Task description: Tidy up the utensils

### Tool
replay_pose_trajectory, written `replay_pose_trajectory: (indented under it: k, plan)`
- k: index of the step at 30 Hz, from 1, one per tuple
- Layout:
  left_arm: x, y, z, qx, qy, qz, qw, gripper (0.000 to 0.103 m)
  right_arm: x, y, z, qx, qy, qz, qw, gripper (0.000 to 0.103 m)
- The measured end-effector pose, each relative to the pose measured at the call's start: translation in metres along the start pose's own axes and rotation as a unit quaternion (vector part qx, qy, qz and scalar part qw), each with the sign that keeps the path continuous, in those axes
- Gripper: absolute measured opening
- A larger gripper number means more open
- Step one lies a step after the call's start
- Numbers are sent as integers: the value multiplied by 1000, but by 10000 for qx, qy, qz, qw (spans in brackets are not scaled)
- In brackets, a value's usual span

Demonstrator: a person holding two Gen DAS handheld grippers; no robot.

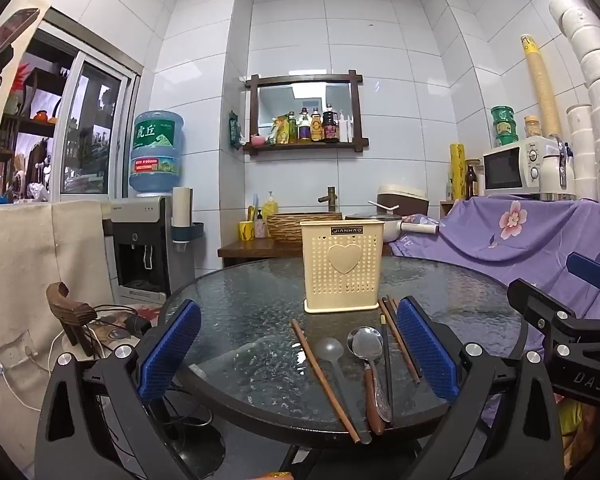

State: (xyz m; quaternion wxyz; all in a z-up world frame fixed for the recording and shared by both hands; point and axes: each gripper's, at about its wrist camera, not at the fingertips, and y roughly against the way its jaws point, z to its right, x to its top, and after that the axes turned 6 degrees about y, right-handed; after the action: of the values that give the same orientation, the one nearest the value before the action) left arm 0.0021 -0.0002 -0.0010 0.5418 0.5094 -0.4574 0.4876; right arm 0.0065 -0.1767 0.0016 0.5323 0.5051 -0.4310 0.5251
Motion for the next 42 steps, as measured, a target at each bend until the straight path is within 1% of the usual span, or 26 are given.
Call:
replay_pose_trajectory:
  k: [2, 3, 4, 5, 13, 18, 20, 42]
  plan:
    - [1, 1, 0, 16, 9, 38, 10000, 97, 0, 1, 0, 6, 10, -2, 10000, 98]
    - [2, -4, 0, 9, 1, -50, 10000, 97, 0, 2, 0, 0, 18, 6, 10000, 98]
    - [-1, 0, 3, 19, -9, 75, 10000, 97, 0, 3, 0, -2, 21, 9, 10000, 98]
    - [-1, -1, 4, 21, -2, 77, 10000, 97, 0, -1, 0, 18, 7, -83, 10000, 98]
    - [-2, -1, 5, 13, 33, 59, 10000, 97, 0, -1, 2, 17, 8, -85, 10000, 98]
    - [1, 3, -2, 3, 25, 77, 10000, 97, 1, 1, 7, 32, 15, -110, 9999, 98]
    - [1, 3, -2, 16, 30, 94, 9999, 97, 1, -2, 0, 21, 16, -122, 9999, 98]
    - [6, 0, -2, 22, 28, 69, 10000, 97, -2, -3, 0, -36, 9, -128, 9999, 98]
